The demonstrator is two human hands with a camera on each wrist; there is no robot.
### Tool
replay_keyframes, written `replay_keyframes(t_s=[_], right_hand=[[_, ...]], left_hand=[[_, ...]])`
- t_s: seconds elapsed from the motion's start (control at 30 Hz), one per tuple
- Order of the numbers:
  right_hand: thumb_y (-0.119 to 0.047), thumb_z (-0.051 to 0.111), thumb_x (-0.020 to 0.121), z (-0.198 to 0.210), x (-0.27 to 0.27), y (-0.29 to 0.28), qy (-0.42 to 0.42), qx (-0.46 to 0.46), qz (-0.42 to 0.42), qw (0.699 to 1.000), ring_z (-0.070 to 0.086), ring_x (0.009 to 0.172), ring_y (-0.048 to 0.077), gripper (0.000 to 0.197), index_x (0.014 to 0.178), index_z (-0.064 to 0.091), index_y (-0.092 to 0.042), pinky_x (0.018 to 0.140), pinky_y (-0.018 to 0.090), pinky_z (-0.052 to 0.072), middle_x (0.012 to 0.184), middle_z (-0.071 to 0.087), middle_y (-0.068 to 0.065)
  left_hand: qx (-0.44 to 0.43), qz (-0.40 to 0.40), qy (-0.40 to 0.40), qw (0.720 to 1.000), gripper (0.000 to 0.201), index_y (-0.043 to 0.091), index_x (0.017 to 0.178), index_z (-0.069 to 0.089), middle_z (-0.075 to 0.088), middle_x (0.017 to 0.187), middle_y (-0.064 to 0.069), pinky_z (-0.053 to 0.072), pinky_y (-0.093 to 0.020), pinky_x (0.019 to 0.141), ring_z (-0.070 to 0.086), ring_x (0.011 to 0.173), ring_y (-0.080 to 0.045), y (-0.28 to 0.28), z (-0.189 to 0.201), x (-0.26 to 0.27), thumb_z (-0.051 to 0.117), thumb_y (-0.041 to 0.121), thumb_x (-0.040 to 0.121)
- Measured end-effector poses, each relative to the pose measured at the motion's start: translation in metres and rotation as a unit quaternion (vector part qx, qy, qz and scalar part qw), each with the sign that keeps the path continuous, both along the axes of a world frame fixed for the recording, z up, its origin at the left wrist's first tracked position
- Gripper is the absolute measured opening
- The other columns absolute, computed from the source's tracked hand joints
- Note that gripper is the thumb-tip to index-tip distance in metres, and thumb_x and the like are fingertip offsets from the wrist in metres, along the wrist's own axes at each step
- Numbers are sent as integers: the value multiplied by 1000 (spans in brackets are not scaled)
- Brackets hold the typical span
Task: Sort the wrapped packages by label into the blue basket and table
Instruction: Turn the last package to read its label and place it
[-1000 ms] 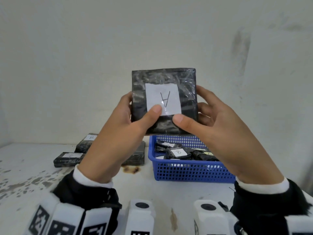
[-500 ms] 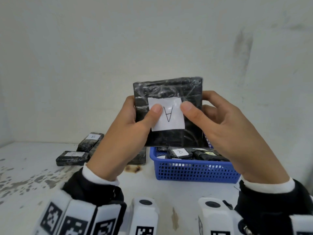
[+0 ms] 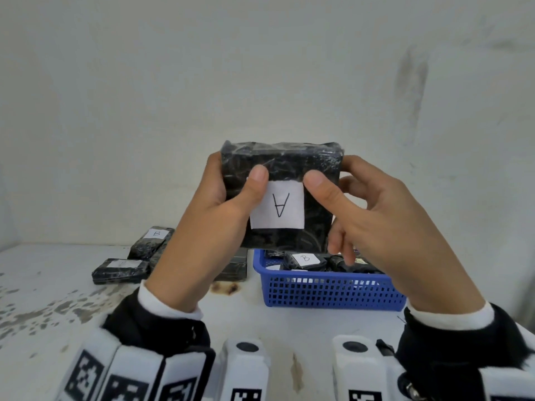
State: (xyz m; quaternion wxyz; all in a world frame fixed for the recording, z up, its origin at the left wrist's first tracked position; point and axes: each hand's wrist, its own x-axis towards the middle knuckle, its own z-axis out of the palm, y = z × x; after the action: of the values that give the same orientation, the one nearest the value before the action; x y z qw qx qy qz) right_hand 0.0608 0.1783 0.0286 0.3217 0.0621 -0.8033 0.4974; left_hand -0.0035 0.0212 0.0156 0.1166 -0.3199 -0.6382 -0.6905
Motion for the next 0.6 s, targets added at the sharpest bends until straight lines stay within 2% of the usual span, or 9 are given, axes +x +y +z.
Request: replay_keyframes(t_s=[0.07, 0.17, 0.23, 0.37, 0.43, 0.5, 0.53, 0.6], right_hand=[[-52, 64, 85, 0, 0, -2, -1, 3, 8, 1000, 61, 42, 17, 35, 117, 61, -39, 44, 22, 48, 97, 69, -7], [-54, 66, 81, 1, 0, -6, -4, -4, 23, 1000, 64, 45, 22, 36, 114, 61, -41, 47, 27, 53, 94, 69, -3], [-57, 66, 78, 1, 0, -7, -4, -6, 22, 1000, 64, 44, 24, 36, 110, 61, -41, 46, 29, 52, 92, 70, -2], [-58, 69, 72, 3, 3, -9, -1, -2, 9, 1000, 61, 39, 23, 39, 105, 62, -39, 41, 26, 50, 92, 70, -3], [-58, 70, 71, 3, 4, -9, 5, 2, 0, 1000, 58, 35, 21, 38, 103, 63, -39, 38, 25, 47, 91, 70, -3], [-60, 69, 71, 3, 4, -9, 9, 4, -6, 1000, 57, 34, 21, 37, 102, 64, -39, 36, 25, 45, 90, 71, -2], [-60, 68, 73, 3, 3, -9, 10, 5, -8, 1000, 57, 34, 21, 37, 102, 65, -39, 36, 24, 45, 89, 71, -1], [-61, 64, 76, 3, 3, -8, 10, 5, -9, 1000, 57, 33, 21, 36, 102, 65, -36, 36, 24, 45, 87, 72, 0]], left_hand=[[8, -6, -7, 1000, 39, 26, 122, 57, 71, 109, 14, 50, -20, 82, 66, 100, 3, -2, 1, 0, 50, 48, 90], [19, 15, -1, 1000, 48, 24, 121, 58, 71, 110, 12, 47, -34, 96, 65, 104, -3, -3, 0, -1, 49, 57, 88], [16, 22, 0, 1000, 50, 27, 121, 57, 70, 110, 15, 45, -36, 99, 64, 106, -1, -3, 0, -2, 49, 64, 87], [-4, 30, 11, 999, 56, 30, 119, 53, 69, 107, 20, 47, -27, 91, 63, 99, 8, -1, 0, 1, 48, 66, 76], [-16, 20, 13, 1000, 60, 26, 120, 52, 70, 107, 17, 51, -21, 85, 65, 96, 7, 0, 0, 1, 54, 60, 71], [-24, 16, 17, 999, 55, 22, 121, 51, 70, 105, 15, 52, -13, 77, 66, 92, 7, 1, -1, -1, 58, 50, 74], [-25, 19, 19, 999, 52, 22, 121, 51, 70, 104, 14, 52, -13, 75, 66, 92, 7, 1, -1, -1, 59, 49, 77], [-21, 25, 21, 999, 55, 24, 120, 52, 70, 105, 16, 51, -18, 79, 65, 93, 8, 0, 0, 0, 57, 60, 79]])
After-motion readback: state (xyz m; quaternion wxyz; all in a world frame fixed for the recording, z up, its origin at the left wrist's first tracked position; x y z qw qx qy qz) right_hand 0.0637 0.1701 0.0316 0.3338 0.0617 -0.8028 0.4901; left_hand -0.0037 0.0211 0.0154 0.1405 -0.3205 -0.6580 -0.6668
